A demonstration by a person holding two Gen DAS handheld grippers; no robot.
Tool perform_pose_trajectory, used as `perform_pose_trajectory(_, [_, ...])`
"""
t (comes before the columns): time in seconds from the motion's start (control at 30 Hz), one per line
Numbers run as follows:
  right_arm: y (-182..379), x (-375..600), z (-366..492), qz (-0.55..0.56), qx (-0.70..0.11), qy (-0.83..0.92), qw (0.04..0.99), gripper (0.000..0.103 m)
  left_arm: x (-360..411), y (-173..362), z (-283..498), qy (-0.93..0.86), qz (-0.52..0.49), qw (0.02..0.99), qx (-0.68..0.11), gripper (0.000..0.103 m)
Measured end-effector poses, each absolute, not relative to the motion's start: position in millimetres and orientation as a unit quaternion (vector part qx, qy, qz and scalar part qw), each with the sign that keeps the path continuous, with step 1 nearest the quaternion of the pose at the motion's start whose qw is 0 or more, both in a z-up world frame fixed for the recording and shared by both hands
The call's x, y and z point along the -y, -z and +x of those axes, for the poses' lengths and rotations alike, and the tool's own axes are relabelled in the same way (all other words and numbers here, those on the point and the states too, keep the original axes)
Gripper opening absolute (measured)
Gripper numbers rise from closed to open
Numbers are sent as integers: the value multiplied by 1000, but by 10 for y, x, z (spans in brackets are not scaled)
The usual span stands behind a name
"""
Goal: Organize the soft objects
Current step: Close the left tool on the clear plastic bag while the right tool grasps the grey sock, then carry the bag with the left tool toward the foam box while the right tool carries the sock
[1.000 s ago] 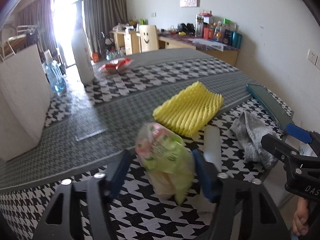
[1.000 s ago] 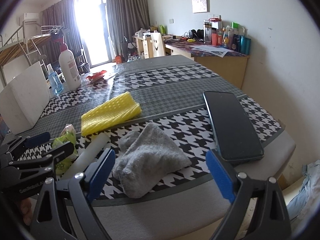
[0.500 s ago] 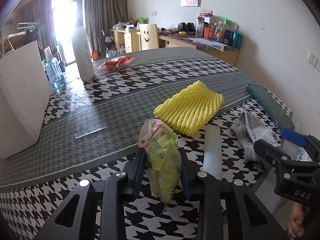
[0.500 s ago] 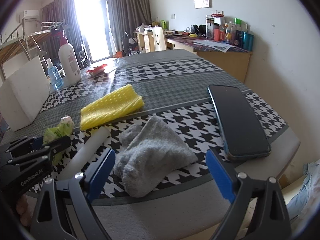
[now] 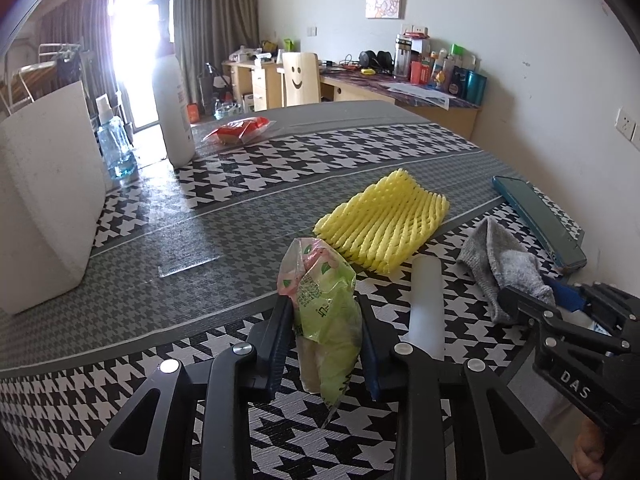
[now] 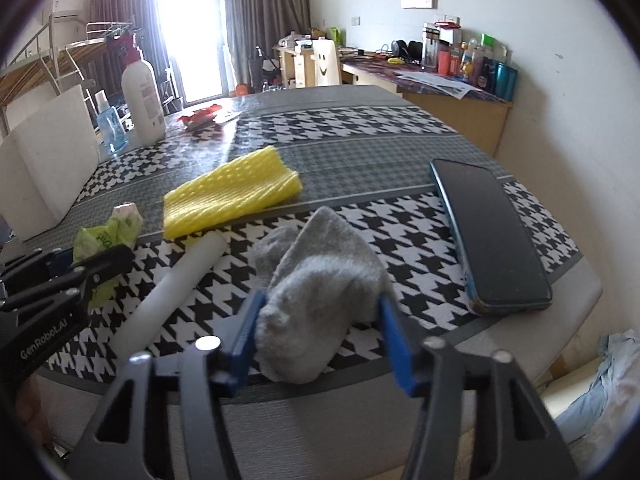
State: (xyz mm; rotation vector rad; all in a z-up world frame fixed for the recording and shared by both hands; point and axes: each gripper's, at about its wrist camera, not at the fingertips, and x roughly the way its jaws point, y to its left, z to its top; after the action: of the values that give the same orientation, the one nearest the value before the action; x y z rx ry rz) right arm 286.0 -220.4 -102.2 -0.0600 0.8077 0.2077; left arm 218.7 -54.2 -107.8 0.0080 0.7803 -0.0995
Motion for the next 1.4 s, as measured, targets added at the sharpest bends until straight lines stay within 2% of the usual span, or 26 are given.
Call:
perform_pose_trajectory(0.07, [1027, 2187, 2859, -31, -394, -103, 913, 35, 534, 1058, 2171, 49, 4, 925, -377, 33])
perform_pose_trajectory(0.2, [1021, 2171, 2849, -31, -394, -101, 913, 24, 505, 1036, 2150, 46, 3, 926, -374, 33])
perform_pose_trajectory(1.4, [440, 2059, 2634, -27, -322, -109, 940, 23, 219, 503, 1830, 20, 15, 956, -293, 33])
